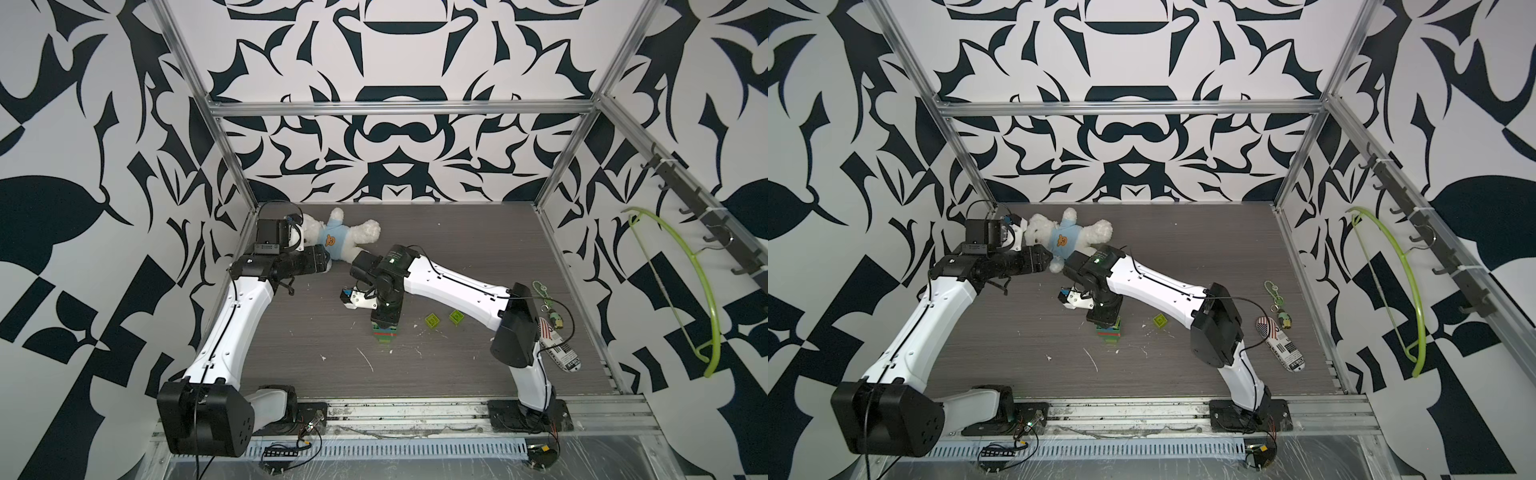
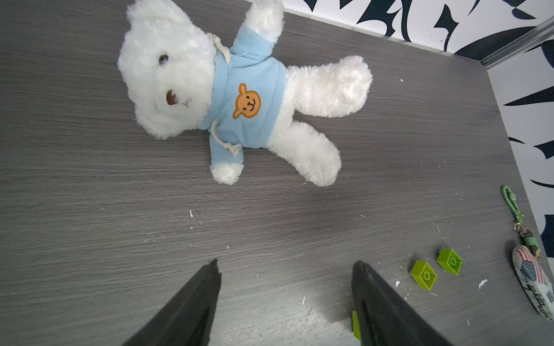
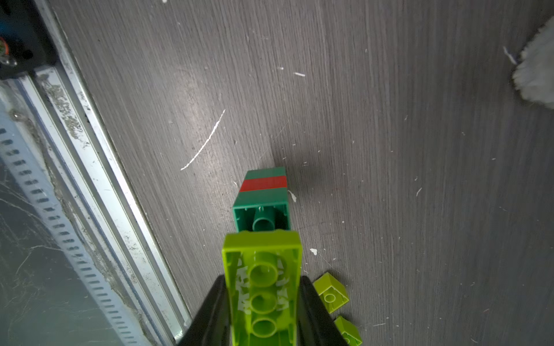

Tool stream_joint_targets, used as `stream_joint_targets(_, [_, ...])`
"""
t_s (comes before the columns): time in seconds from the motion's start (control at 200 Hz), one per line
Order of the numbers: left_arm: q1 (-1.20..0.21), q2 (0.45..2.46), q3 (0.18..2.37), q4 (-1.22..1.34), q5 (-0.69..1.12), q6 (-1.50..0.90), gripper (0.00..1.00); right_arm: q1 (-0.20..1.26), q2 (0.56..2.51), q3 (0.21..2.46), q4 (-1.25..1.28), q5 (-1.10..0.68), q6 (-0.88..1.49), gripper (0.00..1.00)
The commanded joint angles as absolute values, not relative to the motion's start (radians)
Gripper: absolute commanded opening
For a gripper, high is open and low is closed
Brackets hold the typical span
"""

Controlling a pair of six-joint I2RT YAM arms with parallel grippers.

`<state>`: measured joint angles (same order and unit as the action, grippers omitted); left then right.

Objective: Assemble a carrot with lego
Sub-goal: Assemble the lego brick with the lego brick.

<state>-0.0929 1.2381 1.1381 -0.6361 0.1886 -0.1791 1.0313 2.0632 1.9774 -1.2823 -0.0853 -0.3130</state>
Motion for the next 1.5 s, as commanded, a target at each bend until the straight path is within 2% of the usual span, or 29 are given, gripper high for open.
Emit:
stream_joint_targets(0.0, [-0.092, 1.242, 1.124, -0.623, 0.208, -0.169, 0.76, 1.037, 2.046, 1.972, -1.279, -0.074, -0.305, 0.29])
stream_joint_targets(0.42, [-0.092, 1.238, 1.121, -0.619, 0.216, -0.169, 0.76, 1.038, 2.043, 1.965, -1.317, -0.025, -0.311, 0.29])
stream_joint_targets(0.85, [-0.092, 1.241, 1.117, -0.612, 0.225, -0.174, 0.75, 1.026, 2.034, 1.949, -1.287, -0.064, -0.402, 0.28])
stream_joint_targets(1.5, [-0.091, 1.236, 1.112, -0.606, 0.231, -0.175, 0.75, 1.023, 2.027, 1.842, -1.230, -0.019, -0.318, 0.28])
